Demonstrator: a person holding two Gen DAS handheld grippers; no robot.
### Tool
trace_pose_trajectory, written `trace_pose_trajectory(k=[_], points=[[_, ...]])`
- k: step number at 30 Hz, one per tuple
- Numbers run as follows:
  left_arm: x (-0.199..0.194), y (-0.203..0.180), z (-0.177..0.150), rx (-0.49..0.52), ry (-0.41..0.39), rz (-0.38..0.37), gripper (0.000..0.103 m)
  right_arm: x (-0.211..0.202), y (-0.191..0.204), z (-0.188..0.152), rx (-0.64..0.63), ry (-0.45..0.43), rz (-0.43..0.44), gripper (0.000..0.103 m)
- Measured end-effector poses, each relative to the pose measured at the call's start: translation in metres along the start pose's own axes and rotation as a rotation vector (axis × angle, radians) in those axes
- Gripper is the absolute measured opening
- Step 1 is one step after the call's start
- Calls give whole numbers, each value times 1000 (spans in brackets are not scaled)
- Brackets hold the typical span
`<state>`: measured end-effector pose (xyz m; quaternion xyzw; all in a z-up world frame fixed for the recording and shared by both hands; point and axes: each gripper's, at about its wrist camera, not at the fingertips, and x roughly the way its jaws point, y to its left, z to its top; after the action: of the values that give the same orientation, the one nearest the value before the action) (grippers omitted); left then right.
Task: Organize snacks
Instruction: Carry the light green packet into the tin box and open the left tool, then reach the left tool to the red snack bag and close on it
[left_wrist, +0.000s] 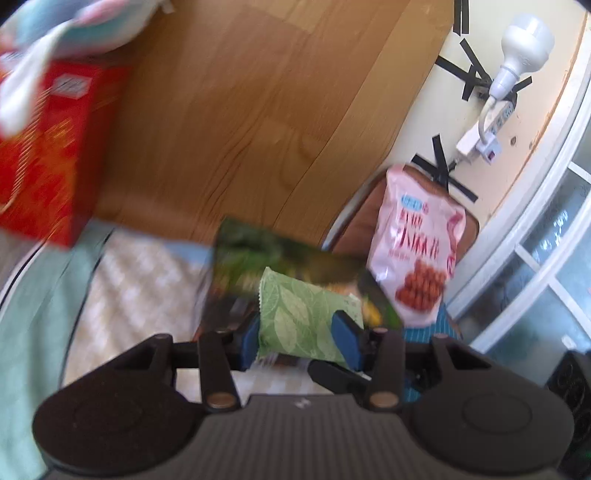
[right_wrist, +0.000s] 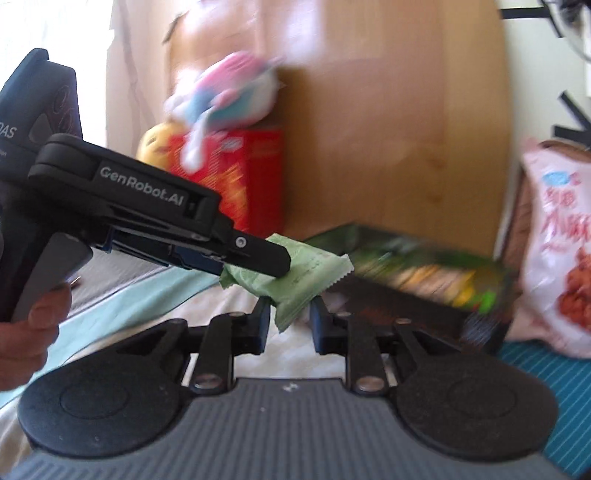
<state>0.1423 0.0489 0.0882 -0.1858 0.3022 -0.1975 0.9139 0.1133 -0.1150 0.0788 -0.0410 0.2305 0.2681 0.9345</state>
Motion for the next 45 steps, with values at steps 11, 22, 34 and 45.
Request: trace_pose_trajectory(k=[11, 22, 34, 45], points=[[63, -8, 6, -13, -17, 81, 70, 10, -75, -10, 187, -74, -254, 34], [-29, 4, -50, -21, 7, 90, 74, -10, -77, -6, 387, -80, -128, 43], [-93, 25, -150, -95, 206, -85, 71, -91, -25, -80, 491, 300, 372, 47], [-93, 23, -183, -259, 255, -319, 59, -146, 11, -119, 631, 279, 371, 46]])
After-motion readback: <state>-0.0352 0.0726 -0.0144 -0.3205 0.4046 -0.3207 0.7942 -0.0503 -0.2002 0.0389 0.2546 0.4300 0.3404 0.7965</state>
